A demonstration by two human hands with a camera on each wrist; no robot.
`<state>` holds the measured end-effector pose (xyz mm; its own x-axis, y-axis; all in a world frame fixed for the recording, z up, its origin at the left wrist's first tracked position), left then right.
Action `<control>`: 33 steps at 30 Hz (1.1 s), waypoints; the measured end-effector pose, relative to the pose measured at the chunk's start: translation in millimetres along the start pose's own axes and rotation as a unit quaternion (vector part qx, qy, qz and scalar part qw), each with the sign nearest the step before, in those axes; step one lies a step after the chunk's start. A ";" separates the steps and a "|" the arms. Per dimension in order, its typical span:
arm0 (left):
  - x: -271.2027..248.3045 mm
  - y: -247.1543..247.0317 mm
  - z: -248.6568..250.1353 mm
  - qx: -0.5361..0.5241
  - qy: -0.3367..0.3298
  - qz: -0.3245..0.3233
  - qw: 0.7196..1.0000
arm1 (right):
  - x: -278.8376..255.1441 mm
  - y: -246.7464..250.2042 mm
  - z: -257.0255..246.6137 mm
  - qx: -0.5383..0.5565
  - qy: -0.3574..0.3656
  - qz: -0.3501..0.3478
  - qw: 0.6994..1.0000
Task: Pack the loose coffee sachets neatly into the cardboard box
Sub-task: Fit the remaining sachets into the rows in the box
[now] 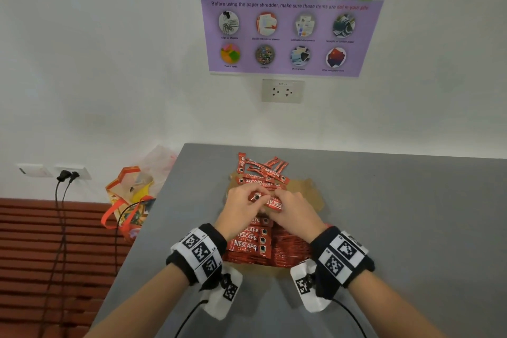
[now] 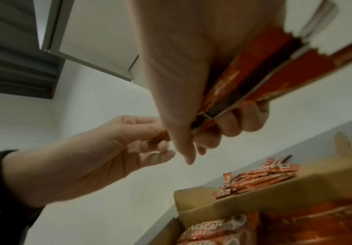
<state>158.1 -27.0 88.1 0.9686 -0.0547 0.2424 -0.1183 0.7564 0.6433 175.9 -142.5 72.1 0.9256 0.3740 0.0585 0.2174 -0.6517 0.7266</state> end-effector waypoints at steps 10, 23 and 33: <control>-21.0 22.4 -39.9 -0.060 0.072 0.023 0.995 | -15.8 15.6 9.0 0.191 -0.006 0.053 0.980; -15.6 10.1 -33.1 -0.111 0.074 0.019 0.991 | -15.3 -13.6 -22.1 0.112 0.050 -0.074 0.990; -22.7 -0.2 -32.4 0.005 0.020 -0.136 0.991 | -16.4 0.7 -11.2 0.117 0.046 -0.015 0.992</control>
<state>143.2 -4.8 59.0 0.9731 -0.2283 0.0304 0.1453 0.7110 0.6880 157.4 -141.7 79.4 0.8876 0.4474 0.1101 0.3201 -0.7707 0.5510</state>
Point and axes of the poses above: each hand's wrist, its own x-axis towards the middle knuckle, its own y-axis out of the back of the hand, z = x × y, the point moved 7 cm from there along x, towards the middle knuckle, and after that the axes turned 13 degrees about x, right-handed, at the moved point
